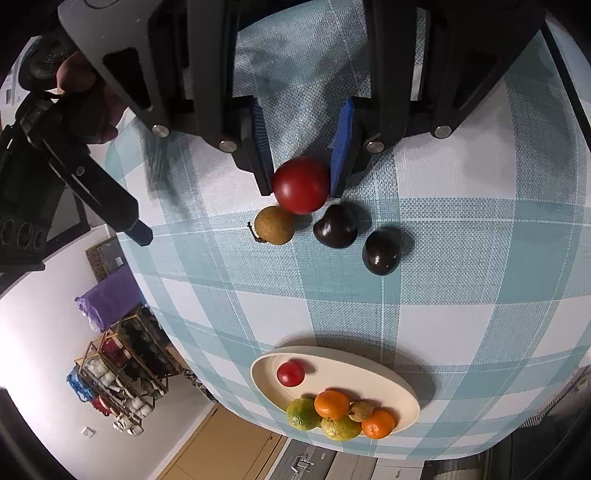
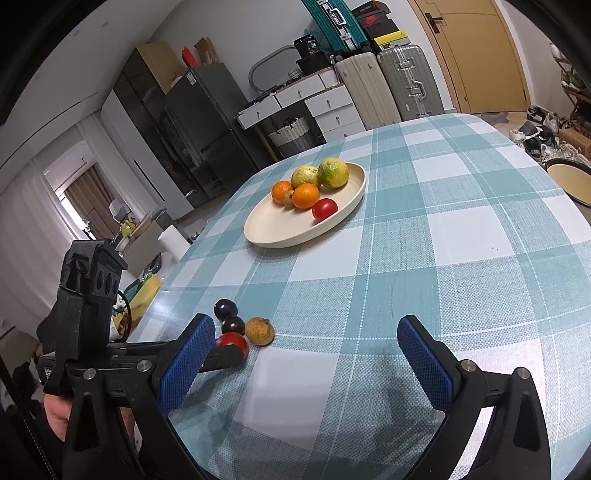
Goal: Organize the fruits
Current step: 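Grasp the second red tomato with the left tool while the right tool grasps the small brown fruit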
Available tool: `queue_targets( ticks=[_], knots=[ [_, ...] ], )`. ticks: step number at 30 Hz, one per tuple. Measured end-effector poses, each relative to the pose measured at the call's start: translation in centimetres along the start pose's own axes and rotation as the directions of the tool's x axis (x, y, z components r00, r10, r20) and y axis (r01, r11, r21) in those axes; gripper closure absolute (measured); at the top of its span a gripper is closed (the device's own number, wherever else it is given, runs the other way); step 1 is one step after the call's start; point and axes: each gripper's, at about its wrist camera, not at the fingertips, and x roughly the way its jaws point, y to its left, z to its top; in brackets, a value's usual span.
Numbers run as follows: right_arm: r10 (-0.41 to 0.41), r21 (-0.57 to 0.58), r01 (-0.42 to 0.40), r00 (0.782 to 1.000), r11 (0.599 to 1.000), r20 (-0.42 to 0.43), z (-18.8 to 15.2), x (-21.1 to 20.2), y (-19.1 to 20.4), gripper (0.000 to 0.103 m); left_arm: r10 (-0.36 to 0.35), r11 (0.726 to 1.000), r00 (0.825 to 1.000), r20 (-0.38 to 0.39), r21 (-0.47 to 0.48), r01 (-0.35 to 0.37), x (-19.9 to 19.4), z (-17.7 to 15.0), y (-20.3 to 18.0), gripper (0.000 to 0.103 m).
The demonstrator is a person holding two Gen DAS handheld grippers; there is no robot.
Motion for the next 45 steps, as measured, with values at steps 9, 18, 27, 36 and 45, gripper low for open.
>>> queue_targets(
  ticks=[9, 18, 27, 36, 45],
  knots=[
    [-0.014, -0.023, 0.014, 1.000, 1.000, -0.017, 0.1, 0.4, 0.8, 0.002, -0.034, 0.999, 0.999, 0.013, -0.009, 0.034, -0.9, -0.1, 0.8, 0.076],
    [-0.025, -0.059, 0.021, 0.997, 0.998, -0.069, -0.2, 2.0, 2.0, 0.002, -0.096, 0.993, 0.993, 0.061, -0.059, 0.100, -3.8, 0.2, 3.1, 0.076],
    [-0.063, -0.089, 0.052, 0.989, 0.995, -0.133, -0.4, 4.9, 3.3, 0.002, -0.071, 0.990, 0.991, 0.117, -0.115, 0.085, -6.5, 0.9, 7.2, 0.076],
    [-0.122, -0.178, 0.093, 0.979, 0.980, -0.160, -0.7, 7.3, 5.0, 0.004, -0.073, 0.981, 0.986, 0.152, -0.166, 0.098, -7.9, 2.1, 11.4, 0.076],
    [-0.194, -0.277, 0.143, 0.967, 0.950, -0.167, -0.8, 8.5, 6.0, 0.051, -0.082, 0.981, 0.986, 0.148, -0.164, 0.106, -7.5, 3.7, 11.9, 0.076]
  ],
)
